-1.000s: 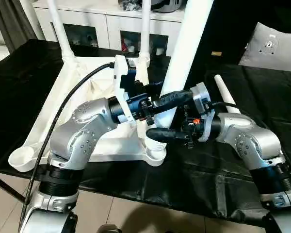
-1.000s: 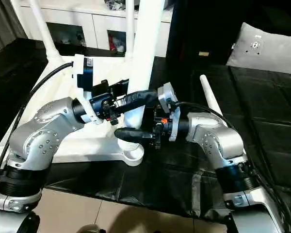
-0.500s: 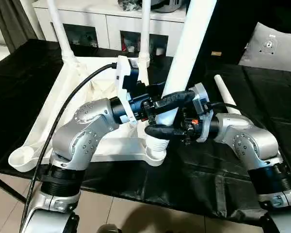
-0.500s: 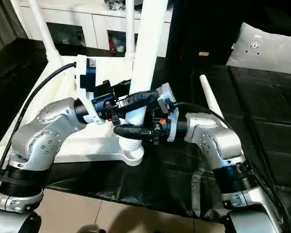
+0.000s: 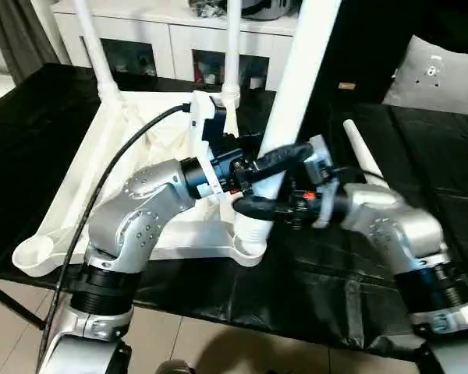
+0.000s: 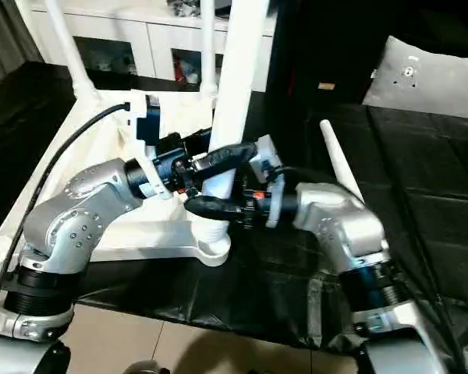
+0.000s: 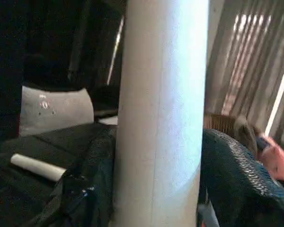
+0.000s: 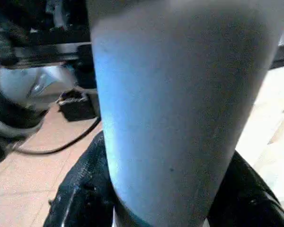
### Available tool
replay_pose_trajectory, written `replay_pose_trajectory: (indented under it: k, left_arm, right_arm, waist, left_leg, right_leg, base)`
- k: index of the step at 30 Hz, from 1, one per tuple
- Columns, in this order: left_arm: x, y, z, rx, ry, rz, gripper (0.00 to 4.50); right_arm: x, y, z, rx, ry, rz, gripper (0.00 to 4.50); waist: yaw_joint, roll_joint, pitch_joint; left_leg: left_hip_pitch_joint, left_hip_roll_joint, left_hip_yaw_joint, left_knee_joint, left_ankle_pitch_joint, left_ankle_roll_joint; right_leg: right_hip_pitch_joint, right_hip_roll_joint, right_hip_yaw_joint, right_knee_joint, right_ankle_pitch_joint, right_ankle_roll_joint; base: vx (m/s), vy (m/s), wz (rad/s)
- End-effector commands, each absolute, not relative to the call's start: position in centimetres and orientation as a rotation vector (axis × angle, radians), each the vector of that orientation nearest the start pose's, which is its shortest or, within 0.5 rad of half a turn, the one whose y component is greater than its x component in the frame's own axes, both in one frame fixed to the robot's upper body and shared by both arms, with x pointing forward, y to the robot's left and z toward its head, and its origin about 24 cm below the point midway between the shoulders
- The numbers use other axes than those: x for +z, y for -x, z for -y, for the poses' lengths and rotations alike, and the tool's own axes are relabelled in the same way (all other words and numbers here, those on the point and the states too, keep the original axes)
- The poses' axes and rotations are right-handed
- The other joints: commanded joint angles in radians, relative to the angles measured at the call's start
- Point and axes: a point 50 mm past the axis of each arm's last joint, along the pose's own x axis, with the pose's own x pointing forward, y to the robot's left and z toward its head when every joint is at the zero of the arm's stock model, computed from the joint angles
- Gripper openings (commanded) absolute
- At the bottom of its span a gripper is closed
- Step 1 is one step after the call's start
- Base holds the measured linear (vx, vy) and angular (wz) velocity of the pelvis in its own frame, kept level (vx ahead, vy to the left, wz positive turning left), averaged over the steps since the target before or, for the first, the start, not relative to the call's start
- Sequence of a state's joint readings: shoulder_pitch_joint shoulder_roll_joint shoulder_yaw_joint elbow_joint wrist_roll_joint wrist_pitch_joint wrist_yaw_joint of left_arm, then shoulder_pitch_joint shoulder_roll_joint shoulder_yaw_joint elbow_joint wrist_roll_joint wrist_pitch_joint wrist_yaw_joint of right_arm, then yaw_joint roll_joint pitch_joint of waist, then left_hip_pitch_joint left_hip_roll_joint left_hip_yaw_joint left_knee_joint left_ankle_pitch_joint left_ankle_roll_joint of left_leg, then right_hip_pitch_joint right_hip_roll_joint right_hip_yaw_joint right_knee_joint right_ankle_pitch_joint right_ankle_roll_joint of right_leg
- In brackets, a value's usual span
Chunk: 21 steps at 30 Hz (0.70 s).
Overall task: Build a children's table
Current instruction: Pick table leg
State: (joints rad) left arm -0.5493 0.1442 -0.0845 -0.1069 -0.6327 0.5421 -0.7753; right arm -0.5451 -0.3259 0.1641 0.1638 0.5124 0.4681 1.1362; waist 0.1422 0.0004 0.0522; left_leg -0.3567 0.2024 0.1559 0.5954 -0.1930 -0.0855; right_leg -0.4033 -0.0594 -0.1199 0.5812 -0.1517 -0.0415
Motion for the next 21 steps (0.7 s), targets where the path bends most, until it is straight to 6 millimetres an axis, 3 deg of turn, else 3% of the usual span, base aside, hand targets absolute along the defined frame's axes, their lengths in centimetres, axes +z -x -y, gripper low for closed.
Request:
replay_pose_trajectory:
  k: [1, 3, 6, 12, 15, 16, 17, 19, 21]
  left_arm:
    - [19.1, -28.1, -5.4, -1.333, 0.316, 0.199, 3.06]
    - [19.3, -27.7, -4.9, -1.342, 0.365, 0.22, 3.42]
    - [19.6, -27.5, -4.5, -1.356, 0.408, 0.232, 3.52]
    - [20.9, -26.5, -3.9, -1.431, 0.569, 0.266, 4.22]
    - [21.0, -26.4, -3.8, -1.425, 0.59, 0.275, 4.29]
    - [20.9, -26.6, -3.9, -1.399, 0.573, 0.278, 4.31]
    - [20.9, -26.7, -4.0, -1.387, 0.562, 0.279, 4.31]
    - [20.8, -27.0, -4.3, -1.36, 0.545, 0.285, 4.31]
    - [20.8, -27.5, -5.5, -1.298, 0.53, 0.298, 4.31]
  right_arm:
    - [11.8, -30.1, 9.8, 1.407, -0.142, -0.155, 1.93]
    - [11.4, -30.2, 9.5, 1.387, -0.134, -0.158, 1.93]
    - [11.2, -30.3, 9.3, 1.374, -0.13, -0.16, 1.93]
    - [10.5, -30.3, 8.9, 1.335, -0.138, -0.16, 1.93]
    - [10.3, -30.4, 8.8, 1.317, -0.148, -0.157, 1.93]
    - [10.2, -30.4, 8.8, 1.306, -0.154, -0.153, 1.93]
    - [10.2, -30.5, 8.8, 1.303, -0.157, -0.152, 1.93]
    - [10.2, -30.5, 8.8, 1.294, -0.165, -0.149, 1.93]
    - [10.2, -30.7, 9.1, 1.228, -0.186, -0.136, 1.93]
  waist:
    - [-0.001, -0.009, -0.077]
    - [-0.001, -0.008, -0.076]
    - [0.0, -0.007, -0.076]
    - [-0.002, -0.009, -0.076]
    - [-0.003, -0.009, -0.074]
    - [-0.005, -0.021, -0.074]
    - [-0.003, -0.015, -0.074]
    - [-0.004, -0.013, -0.074]
    - [-0.006, -0.007, -0.074]
  left_leg:
    - [-0.003, 0.027, 0.002, -0.056, -0.08, 0.046]
    - [-0.003, 0.026, 0.003, -0.055, -0.087, 0.046]
    - [-0.004, 0.027, 0.002, -0.056, -0.087, 0.045]
    - [-0.004, 0.026, 0.003, -0.055, -0.089, 0.05]
    - [-0.004, 0.026, 0.003, -0.056, -0.094, 0.053]
    - [-0.005, 0.025, 0.004, -0.056, -0.092, 0.054]
    - [-0.003, 0.025, 0.003, -0.057, -0.088, 0.054]
    - [-0.002, 0.025, 0.003, -0.057, -0.091, 0.052]
    - [-0.002, 0.025, 0.003, -0.057, -0.093, 0.046]
  right_leg:
    - [0.066, -0.081, 0.055, -0.064, -0.316, -0.078]
    - [0.066, -0.081, 0.055, -0.066, -0.323, -0.076]
    - [0.066, -0.081, 0.055, -0.066, -0.325, -0.075]
    - [0.067, -0.079, 0.055, -0.066, -0.324, -0.078]
    - [0.066, -0.078, 0.054, -0.07, -0.338, -0.067]
    - [0.067, -0.078, 0.055, -0.07, -0.342, -0.061]
    - [0.066, -0.08, 0.055, -0.068, -0.348, -0.058]
    - [0.065, -0.079, 0.055, -0.071, -0.358, -0.048]
    - [0.064, -0.078, 0.055, -0.072, -0.356, -0.042]
  base:
    - [0.0, 0.0, 0.0]
    - [0.0, 0.0, 0.0]
    - [0.0, 0.0, 0.0]
    - [0.0, 0.0, 0.0]
    - [0.0, 0.0, 0.0]
    - [0.0, 0.0, 0.0]
    - [0.0, 0.0, 0.0]
    - [0.0, 0.0, 0.0]
    - [0.0, 0.0, 0.0]
